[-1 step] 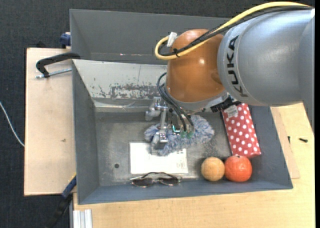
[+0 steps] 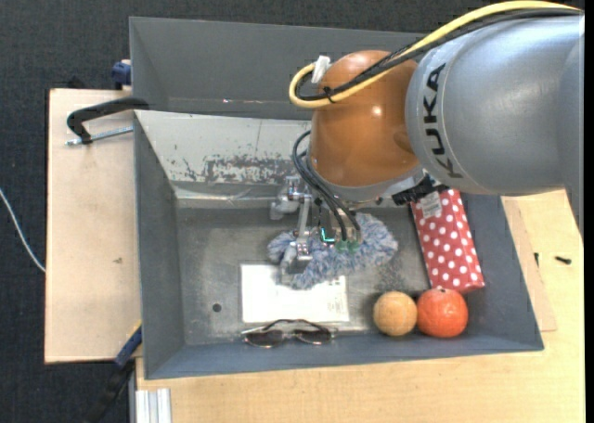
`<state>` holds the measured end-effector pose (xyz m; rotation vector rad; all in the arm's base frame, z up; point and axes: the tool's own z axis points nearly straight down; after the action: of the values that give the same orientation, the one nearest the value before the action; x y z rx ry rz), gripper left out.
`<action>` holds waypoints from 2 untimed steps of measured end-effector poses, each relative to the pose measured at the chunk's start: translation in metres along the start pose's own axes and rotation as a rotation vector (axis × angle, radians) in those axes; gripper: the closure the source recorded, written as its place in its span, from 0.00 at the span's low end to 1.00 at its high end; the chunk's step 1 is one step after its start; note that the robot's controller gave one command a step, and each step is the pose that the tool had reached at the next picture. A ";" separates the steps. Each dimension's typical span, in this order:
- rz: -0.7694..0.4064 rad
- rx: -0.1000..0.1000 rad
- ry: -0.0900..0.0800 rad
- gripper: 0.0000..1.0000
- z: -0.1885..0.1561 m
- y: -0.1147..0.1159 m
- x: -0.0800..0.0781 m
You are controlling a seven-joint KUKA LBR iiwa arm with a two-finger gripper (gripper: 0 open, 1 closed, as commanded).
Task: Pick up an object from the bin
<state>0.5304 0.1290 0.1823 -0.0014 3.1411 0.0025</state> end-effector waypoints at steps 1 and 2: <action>-0.139 -0.002 -0.002 1.00 0.101 -0.018 -0.024; -0.139 -0.002 -0.002 1.00 0.101 -0.018 -0.024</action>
Offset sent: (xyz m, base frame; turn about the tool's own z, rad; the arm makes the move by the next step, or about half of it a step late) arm 0.0000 0.0000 0.0000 0.0000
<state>0.5541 0.1111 0.0810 -0.2196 3.1309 0.0056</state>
